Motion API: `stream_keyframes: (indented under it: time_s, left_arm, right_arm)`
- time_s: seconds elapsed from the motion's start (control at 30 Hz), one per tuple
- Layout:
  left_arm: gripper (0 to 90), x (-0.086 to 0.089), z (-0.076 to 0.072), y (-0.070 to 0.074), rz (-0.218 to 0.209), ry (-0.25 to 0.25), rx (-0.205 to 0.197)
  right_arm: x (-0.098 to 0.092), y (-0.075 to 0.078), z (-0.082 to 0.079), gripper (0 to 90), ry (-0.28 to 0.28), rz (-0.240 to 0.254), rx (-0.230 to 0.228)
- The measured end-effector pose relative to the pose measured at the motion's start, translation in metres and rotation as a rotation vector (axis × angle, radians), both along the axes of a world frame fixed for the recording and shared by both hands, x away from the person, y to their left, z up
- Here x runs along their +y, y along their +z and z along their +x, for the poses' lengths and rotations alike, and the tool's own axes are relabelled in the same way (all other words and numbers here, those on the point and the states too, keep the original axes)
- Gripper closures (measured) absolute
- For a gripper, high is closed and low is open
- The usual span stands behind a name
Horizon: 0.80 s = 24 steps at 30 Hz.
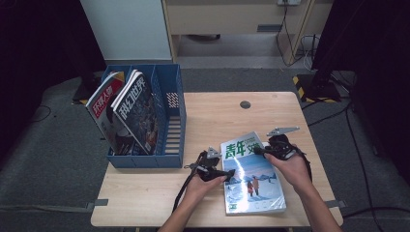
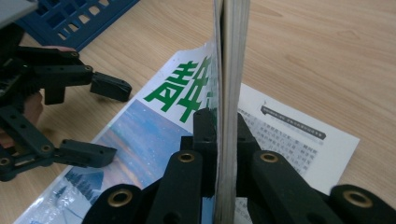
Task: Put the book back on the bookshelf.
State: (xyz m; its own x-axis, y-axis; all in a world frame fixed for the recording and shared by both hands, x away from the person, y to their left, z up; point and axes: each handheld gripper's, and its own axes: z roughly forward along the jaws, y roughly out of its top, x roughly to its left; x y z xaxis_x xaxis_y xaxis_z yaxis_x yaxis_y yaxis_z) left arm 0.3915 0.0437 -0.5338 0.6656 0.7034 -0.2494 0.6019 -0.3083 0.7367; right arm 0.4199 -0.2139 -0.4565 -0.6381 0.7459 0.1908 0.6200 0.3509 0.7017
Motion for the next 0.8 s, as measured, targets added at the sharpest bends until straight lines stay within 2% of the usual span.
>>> stream_keyframes:
  time_s: [0.27,0.53,0.63,0.8]
  left_arm:
    - [12.5,0.003,0.004,-0.002,-0.050,-0.020,0.015]
    - [9.9,0.004,0.006,-0.001,-0.105,-0.071,0.030]
    - [9.4,0.003,0.007,0.001,-0.101,-0.102,0.013]
    - [6.1,-0.004,0.009,-0.003,-0.117,-0.140,0.035]
  right_arm:
    - [0.011,0.019,-0.002,85.8,0.035,-0.025,-0.029]
    - [0.017,0.033,-0.006,85.9,0.062,-0.021,-0.066]
    - [0.018,0.039,-0.007,85.9,0.067,-0.024,-0.085]
    - [0.014,0.047,-0.007,85.9,0.058,-0.006,-0.099]
